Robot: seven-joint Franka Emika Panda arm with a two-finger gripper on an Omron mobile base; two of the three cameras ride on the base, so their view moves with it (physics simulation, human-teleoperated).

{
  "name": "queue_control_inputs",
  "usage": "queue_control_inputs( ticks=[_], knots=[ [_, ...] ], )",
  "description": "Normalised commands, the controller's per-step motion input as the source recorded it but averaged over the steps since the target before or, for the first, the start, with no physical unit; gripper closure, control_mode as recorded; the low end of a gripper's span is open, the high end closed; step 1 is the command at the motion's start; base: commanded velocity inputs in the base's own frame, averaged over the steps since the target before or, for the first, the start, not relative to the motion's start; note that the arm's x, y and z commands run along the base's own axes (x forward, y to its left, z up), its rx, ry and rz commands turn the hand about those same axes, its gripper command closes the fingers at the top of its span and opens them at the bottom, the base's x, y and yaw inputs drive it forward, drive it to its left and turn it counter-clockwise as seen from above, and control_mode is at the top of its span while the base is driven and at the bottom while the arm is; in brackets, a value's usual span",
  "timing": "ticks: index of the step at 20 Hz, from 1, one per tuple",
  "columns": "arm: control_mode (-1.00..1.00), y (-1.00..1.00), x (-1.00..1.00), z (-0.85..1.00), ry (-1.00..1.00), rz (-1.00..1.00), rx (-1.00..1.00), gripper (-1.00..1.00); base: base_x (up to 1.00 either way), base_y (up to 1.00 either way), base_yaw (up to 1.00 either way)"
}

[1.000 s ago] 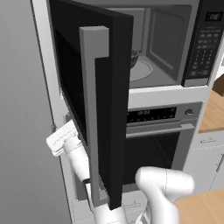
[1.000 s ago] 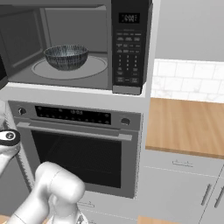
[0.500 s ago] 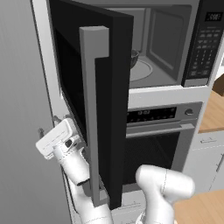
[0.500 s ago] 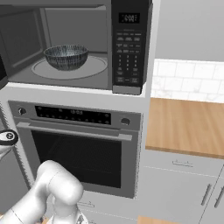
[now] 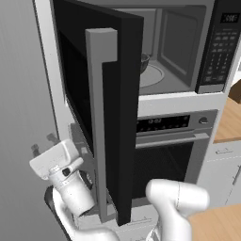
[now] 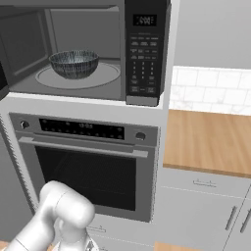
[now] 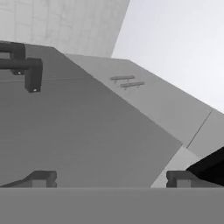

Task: Open the microwave, place the bowl with waffle inside the microwave, then close the microwave door and turn it on.

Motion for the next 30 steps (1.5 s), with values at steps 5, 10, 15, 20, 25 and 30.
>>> queue_control_inputs(
  ticks=[5,10,15,20,25,30],
  knots=[
    [-1.0,-0.1,-0.39,0.0,-0.3,0.04,0.13,-1.0,0.0,0.0,0.0],
    [-1.0,-0.22,-0.36,0.0,-0.31,0.06,0.19,-1.0,0.0,0.0,0.0],
    [-1.0,-0.32,-0.41,0.04,-0.34,0.04,0.27,-1.0,0.0,0.0,0.0],
    [-1.0,-0.45,-0.36,0.12,-0.34,0.02,0.31,-1.0,0.0,0.0,0.0],
    [-1.0,-0.73,-0.08,0.15,-0.3,0.0,0.32,-1.0,0.0,0.0,0.0],
    [-1.0,-0.83,0.0,0.16,-0.2,0.0,0.29,-1.0,0.0,0.0,0.0]
  ],
)
